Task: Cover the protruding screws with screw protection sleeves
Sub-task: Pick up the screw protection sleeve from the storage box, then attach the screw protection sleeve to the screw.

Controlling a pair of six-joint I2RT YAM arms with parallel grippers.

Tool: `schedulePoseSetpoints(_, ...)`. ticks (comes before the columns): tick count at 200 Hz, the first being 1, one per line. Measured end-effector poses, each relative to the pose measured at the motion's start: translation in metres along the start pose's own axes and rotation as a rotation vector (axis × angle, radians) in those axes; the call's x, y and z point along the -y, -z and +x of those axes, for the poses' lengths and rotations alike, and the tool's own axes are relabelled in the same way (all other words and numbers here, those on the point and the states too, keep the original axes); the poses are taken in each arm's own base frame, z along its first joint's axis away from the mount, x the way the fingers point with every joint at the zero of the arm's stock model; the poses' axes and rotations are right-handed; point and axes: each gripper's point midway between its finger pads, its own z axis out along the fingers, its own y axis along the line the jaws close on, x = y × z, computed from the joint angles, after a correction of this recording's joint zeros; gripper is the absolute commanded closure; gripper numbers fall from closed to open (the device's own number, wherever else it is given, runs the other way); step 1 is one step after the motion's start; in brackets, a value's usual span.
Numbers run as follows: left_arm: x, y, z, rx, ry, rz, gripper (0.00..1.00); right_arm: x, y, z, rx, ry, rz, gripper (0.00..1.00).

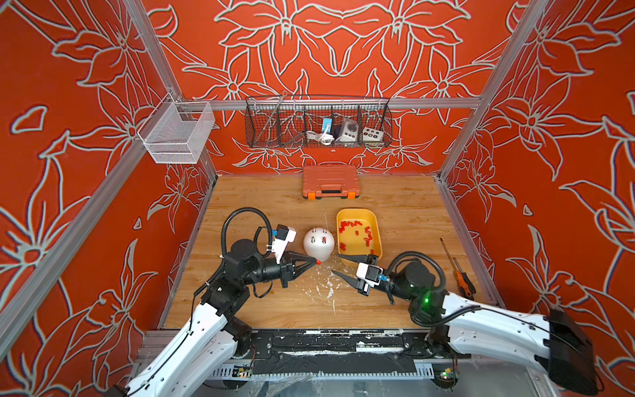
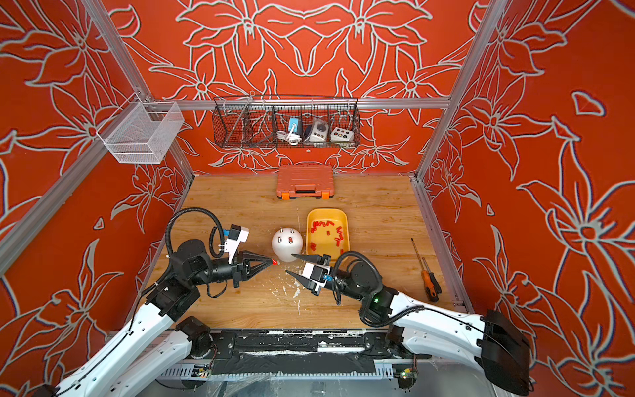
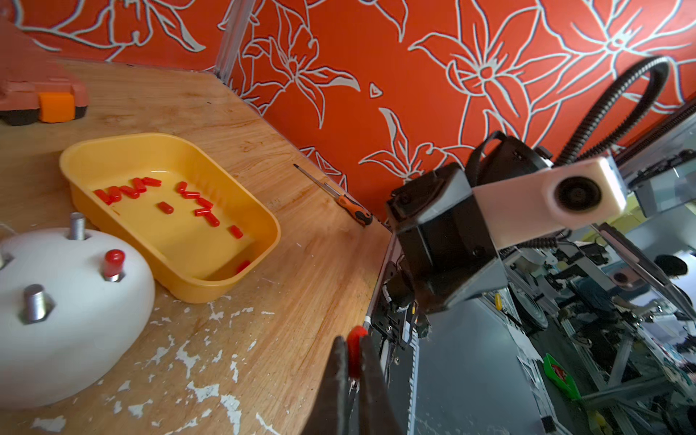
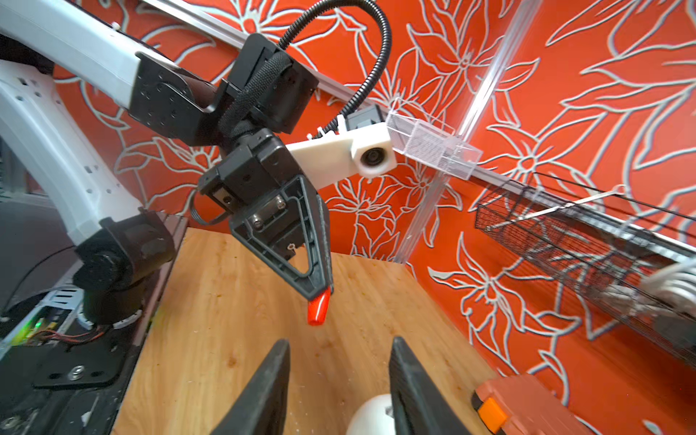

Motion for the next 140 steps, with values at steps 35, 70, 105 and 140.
schedulePoseSetpoints(35,-0.027,-0.005,-0.027,-0.023,-0.023,-0.176,1.0,0.007,0.029,0.047,-0.108,-0.014,0.14,0.49)
schedulePoseSetpoints(70,-0.074,-0.025,-0.059,-0.107,-0.024,-0.378,1.0,0.013,0.04,0.069,-0.171,0.003,0.213,0.36)
schedulePoseSetpoints(105,-0.126,-0.046,-0.055,-0.279,-0.007,-0.573,1.0,0.013,0.044,0.093,-0.248,0.032,0.234,0.31)
schedulePoseSetpoints(140,-0.14,-0.048,-0.043,-0.428,-0.004,-0.659,1.0,0.025,0.049,0.085,-0.23,0.045,0.298,0.3)
